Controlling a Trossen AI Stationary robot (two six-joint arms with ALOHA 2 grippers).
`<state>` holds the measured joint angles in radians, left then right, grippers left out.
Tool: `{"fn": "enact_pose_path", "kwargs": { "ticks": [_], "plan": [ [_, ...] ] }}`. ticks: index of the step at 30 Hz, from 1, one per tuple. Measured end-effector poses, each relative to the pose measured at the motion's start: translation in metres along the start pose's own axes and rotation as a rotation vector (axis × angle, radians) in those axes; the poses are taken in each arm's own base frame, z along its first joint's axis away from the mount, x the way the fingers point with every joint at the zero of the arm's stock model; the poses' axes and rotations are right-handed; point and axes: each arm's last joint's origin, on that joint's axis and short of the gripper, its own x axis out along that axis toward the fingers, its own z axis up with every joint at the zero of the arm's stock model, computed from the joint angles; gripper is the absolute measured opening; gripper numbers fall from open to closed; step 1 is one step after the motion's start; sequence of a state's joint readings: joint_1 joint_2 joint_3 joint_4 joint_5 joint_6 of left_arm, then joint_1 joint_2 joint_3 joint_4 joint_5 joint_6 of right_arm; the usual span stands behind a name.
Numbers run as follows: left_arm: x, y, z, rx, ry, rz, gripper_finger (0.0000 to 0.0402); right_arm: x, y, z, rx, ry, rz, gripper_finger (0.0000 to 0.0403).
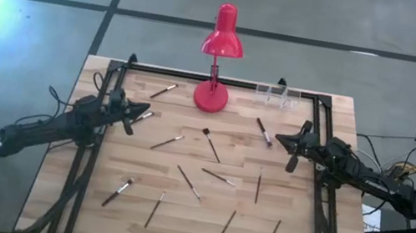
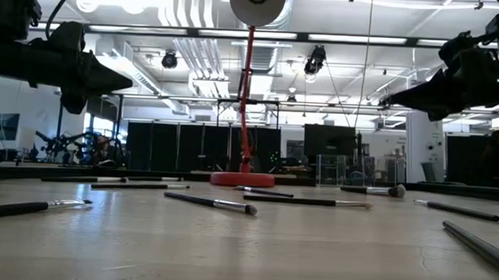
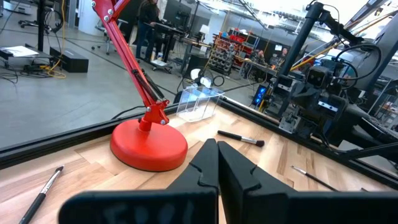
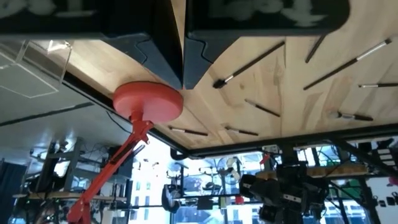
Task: Sort items
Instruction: Put the black eyeshadow brush into the transparent organizer
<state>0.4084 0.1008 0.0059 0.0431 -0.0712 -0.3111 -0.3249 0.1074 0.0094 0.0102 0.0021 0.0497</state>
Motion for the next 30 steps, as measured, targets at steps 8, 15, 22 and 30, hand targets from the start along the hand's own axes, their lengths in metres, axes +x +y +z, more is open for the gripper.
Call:
{"fn": "enact_pose_path", "kwargs": {
  "ticks": [8,15,22,30],
  "plan": [
    [0.0,0.0,0.0,0.0,0.0,0.0,0.0,0.0008,-0.0002,0.0019,-0.211,-0.016,-0.005,0.0009],
    [0.0,0.0,0.0,0.0,0.0,0.0,0.0,0.0008,-0.0002,0.0019,-0.313,-0.016,-0.006,0.0009],
    [0.0,0.0,0.0,0.0,0.0,0.0,0.0,0.0008,-0.0002,0.002,-0.268,-0.017,-0.006,0.0009],
    [0.0,0.0,0.0,0.0,0.0,0.0,0.0,0.0003,0.0002,0.0098,-0.065,-0.1,-0.001,0.0009]
  ]
}}
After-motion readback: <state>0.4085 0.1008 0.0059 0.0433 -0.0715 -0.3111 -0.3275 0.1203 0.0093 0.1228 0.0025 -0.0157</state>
